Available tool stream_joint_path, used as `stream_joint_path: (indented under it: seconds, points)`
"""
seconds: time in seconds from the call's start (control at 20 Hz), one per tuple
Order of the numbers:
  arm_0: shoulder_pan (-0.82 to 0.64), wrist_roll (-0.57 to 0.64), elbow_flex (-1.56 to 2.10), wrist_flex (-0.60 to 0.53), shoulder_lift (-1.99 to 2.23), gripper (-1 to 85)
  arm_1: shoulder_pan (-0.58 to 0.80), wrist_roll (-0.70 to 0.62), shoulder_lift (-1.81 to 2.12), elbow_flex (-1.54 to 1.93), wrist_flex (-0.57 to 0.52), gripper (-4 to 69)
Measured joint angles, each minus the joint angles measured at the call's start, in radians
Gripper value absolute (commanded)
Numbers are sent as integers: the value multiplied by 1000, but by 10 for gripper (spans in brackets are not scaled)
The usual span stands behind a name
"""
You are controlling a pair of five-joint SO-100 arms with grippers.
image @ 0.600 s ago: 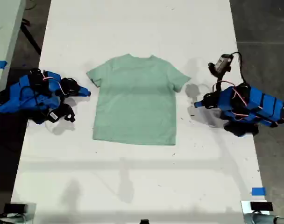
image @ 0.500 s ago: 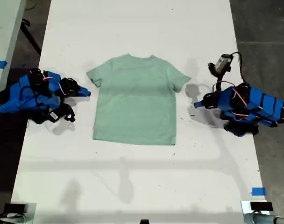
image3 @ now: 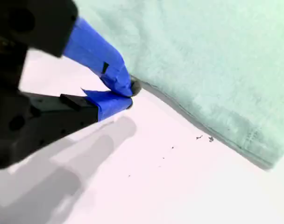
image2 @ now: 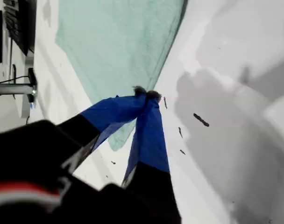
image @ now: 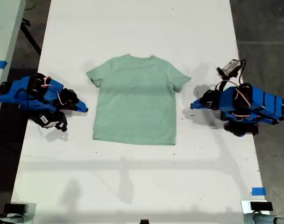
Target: Fold t-shirt
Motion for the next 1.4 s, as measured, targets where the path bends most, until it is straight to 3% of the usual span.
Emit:
stream_joint_path:
  seconds: [0.35, 0.6, 0.8, 0.95, 1.05, 1.2, 1.4]
  points:
    - [-126, 84, -282, 71, -160, 1, 143, -143, -287, -333, 34, 16]
    - [-276, 238, -574, 71, -520, 0, 241, -282, -675, -658, 51, 16]
    - [-422, 380, -859, 132, -842, 41, 334, -388, -945, -957, 147, 25]
    - [-525, 477, -1043, 199, -999, 186, 393, -466, -1161, -1221, 275, 184]
    - [-583, 538, -1134, 233, -1085, 230, 430, -520, -1299, -1382, 367, 294]
    - [-649, 603, -1201, 252, -1164, 251, 474, -600, -1422, -1493, 416, 314]
    - [-703, 661, -1210, 242, -1243, 259, 565, -693, -1453, -1424, 393, 333]
